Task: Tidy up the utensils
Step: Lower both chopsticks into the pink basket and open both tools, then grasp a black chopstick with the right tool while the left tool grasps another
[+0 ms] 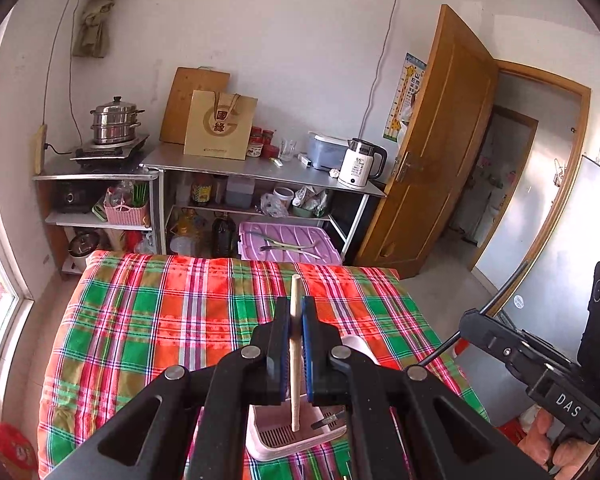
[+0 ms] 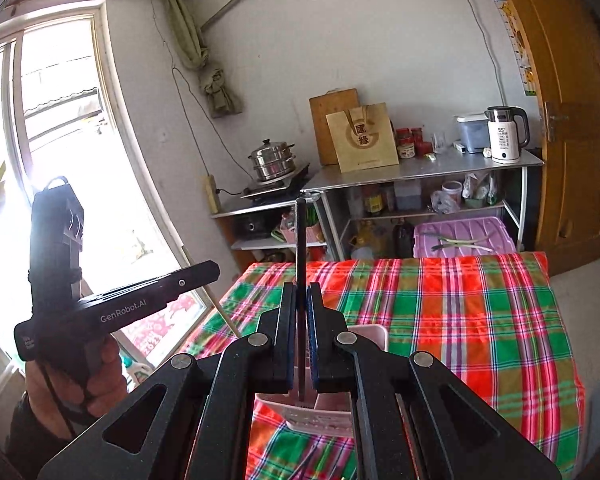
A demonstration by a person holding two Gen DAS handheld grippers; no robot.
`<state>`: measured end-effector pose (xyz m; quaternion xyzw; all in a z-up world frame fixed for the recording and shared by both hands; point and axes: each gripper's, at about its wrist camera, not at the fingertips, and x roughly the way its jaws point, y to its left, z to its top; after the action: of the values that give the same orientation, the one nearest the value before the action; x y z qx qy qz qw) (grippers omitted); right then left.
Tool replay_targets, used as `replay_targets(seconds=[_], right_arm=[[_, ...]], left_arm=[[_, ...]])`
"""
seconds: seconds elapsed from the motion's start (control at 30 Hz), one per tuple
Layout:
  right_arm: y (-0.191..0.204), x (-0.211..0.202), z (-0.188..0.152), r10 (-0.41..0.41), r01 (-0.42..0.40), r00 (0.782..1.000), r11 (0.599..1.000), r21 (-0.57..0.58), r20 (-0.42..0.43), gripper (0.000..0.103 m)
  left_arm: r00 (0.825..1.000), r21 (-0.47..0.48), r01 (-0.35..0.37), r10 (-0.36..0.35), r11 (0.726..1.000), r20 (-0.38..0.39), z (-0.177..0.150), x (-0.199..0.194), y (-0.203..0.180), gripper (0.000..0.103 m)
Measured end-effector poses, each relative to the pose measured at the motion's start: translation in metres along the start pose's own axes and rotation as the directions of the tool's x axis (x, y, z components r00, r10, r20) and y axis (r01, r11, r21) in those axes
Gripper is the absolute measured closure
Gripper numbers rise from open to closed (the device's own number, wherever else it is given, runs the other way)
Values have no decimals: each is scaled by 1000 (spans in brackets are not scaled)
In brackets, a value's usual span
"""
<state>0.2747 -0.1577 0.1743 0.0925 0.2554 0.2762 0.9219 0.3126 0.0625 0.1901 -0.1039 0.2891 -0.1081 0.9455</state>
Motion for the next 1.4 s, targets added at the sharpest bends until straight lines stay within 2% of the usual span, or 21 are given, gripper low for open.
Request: replay_targets(seconds=[0.1,0.33,0.53,0.6,0.7,0.93,1.17,1.4], right_arm=[[-2,12,-9,-7,7,1000,1000,2,-27,98],[-10,43,-41,-12,15,992,1000,21,-126,98],[-19,54,-56,-10,16,980,1000,27,-197,98],[-18,46,-58,-22,25,982,1000,16,-187,92],[-14,31,-59,-19,20,987,1000,6,-159,84],[-9,-6,-68,-42,41,993,999,-10,-113,79],[-8,-40,-84,-56,55,995,998,-13,-87,77],[-14,-57,-116,-92,92,991,996,-3,-95,77]], left_arm=[[1000,-23,9,-9,1000,-12,-8,12,9,98],[995,-40,-4,0,999,-103,-43,47,22,98],[991,-26,-29,25,999,-135,-61,53,29,96],[992,-32,-29,25,999,-126,-64,47,31,85],[996,-37,-23,20,999,-84,-66,29,33,76],[999,-13,-46,46,999,-13,-77,-14,28,75],[999,39,-39,38,998,28,-106,-53,15,75],[1000,78,0,-1,997,7,-151,-68,-2,75]])
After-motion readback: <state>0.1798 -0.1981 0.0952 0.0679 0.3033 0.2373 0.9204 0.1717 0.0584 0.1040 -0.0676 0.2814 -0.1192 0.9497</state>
